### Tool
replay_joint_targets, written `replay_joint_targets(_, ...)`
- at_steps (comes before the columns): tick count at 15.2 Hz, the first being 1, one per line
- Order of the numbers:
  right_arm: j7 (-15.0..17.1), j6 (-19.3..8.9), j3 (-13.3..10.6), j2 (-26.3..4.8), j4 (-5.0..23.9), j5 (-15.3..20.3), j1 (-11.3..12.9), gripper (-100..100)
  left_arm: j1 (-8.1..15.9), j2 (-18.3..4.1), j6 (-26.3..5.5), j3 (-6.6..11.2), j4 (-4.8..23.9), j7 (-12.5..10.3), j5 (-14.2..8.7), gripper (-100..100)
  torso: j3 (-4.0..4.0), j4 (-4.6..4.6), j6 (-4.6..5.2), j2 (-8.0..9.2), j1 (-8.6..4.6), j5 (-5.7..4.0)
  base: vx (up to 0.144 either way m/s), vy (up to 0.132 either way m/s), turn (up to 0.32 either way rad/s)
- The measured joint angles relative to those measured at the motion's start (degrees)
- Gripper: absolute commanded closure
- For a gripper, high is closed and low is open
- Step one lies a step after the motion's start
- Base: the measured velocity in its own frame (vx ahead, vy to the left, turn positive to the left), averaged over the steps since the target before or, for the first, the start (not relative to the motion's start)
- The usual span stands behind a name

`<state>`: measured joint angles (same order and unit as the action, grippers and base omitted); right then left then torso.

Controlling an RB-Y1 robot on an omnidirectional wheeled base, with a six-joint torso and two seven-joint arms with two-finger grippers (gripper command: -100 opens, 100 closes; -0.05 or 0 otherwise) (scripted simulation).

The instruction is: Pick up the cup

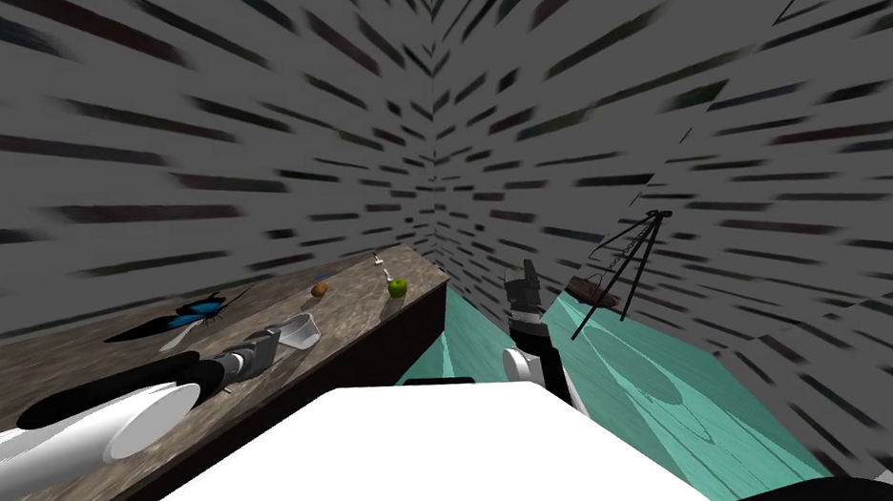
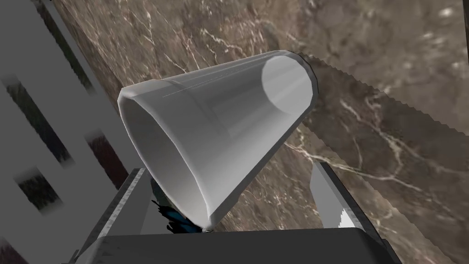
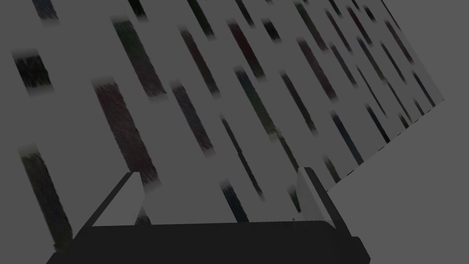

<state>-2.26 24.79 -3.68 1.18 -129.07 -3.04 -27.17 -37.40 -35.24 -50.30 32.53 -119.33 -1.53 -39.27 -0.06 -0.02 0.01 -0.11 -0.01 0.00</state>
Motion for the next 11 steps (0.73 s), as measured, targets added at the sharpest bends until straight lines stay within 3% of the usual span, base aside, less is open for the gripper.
replay_joint_targets(3,0.0,0.0,0.0,0.0,0.0,0.0,0.0,0,-0.2,0.0,-2.7,0.39,-0.1,-0.1,-0.2,-100,0.03,0.01,-0.02,0.05,0.00,0.00,0.009,0.001,0.014)
replay_joint_targets(8,0.0,0.0,0.0,0.0,0.0,0.0,0.0,0,-0.1,-0.3,-3.2,0.53,0.1,-0.1,-0.4,-100,0.06,0.02,-0.01,0.10,0.00,0.00,0.004,0.001,-0.007)
replay_joint_targets(11,0.0,0.0,0.0,0.0,0.0,0.0,0.0,0,-1.1,-0.9,-5.0,1.46,-0.4,-0.8,-1.6,-100,0.02,0.01,0.00,0.04,0.03,0.00,0.022,0.007,-0.054)
